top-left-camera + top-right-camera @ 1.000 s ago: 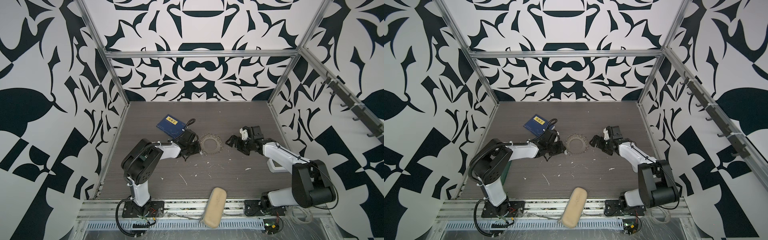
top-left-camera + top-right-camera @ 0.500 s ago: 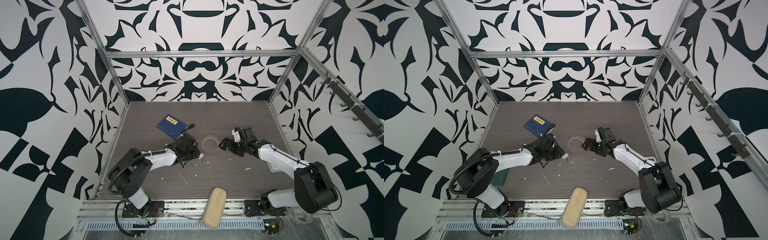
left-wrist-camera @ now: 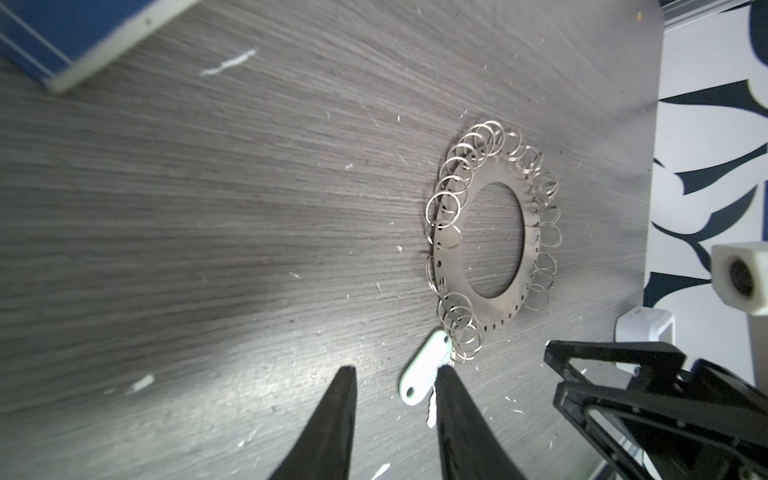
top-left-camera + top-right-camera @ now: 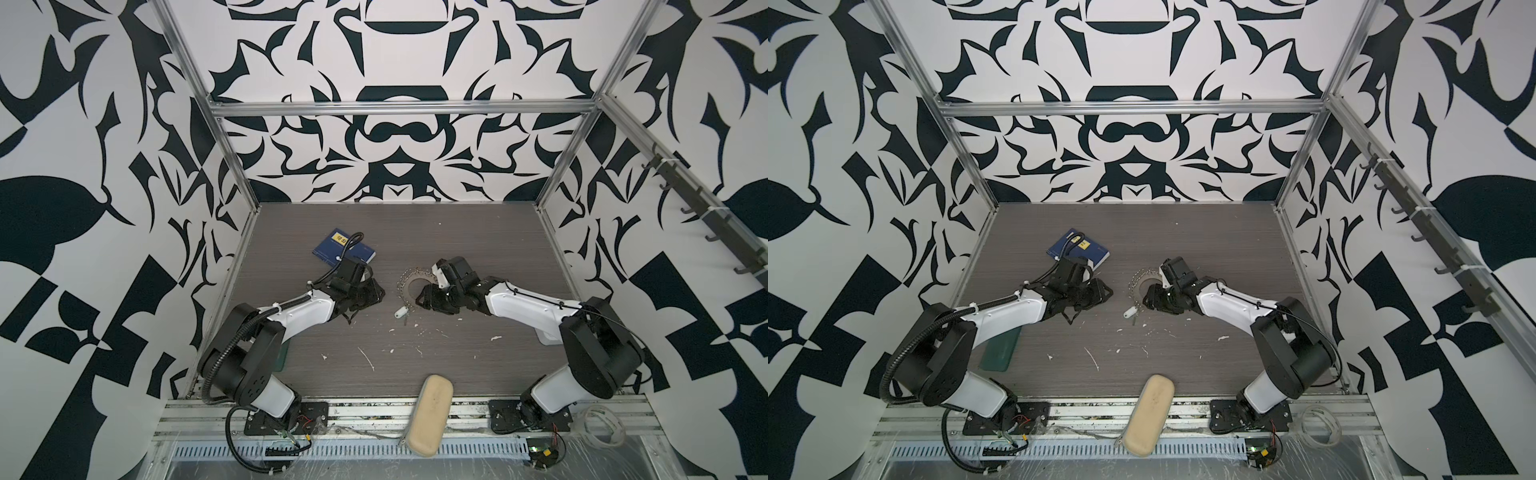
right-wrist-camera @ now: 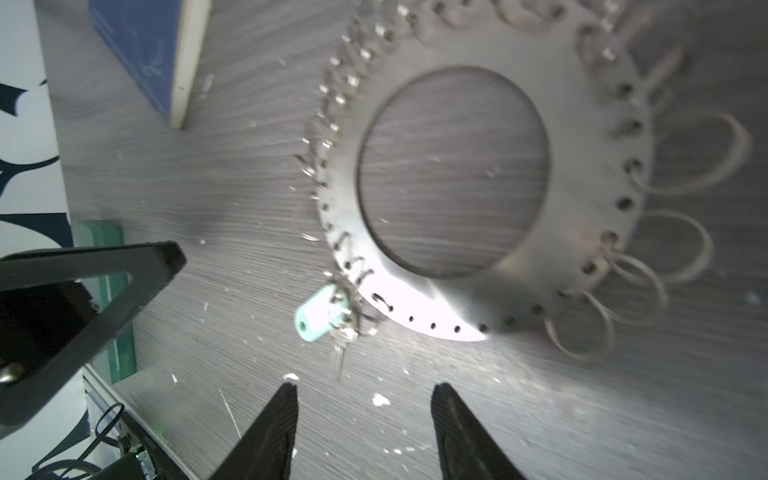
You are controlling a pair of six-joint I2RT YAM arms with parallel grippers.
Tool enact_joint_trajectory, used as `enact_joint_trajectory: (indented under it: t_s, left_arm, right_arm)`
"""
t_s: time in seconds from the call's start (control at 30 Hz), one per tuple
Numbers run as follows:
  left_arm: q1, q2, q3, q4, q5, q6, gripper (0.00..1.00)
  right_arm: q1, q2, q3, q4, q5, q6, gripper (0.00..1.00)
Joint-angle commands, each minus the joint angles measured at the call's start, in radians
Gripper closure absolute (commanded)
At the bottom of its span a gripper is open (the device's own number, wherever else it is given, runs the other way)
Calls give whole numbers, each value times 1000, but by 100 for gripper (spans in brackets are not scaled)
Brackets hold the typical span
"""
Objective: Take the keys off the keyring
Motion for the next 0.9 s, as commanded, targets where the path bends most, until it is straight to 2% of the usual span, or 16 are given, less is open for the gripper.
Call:
enact_joint_trajectory:
  t_s: [0.0,0.2,0.37,0.77,0.87]
  left_arm:
    - [33,-31,-38,-28,39,19,64]
    - [52,-64,-56,-49,35,48,63]
    - [67,-82,-85,-58,45,62,63]
    - [92,-132,-114,-101,41,95,63]
    - [91,-132,-116,-106,42,96,63]
  right_arm:
    - [38,26,79,1,31,-5,46]
    - [101,88,145,-22,82,-19,57]
    - [143,141,214,-128,174,-65,64]
    - [163,226,298,-220,256,-108,69]
    - [163,237,301,-225,257,-113,73]
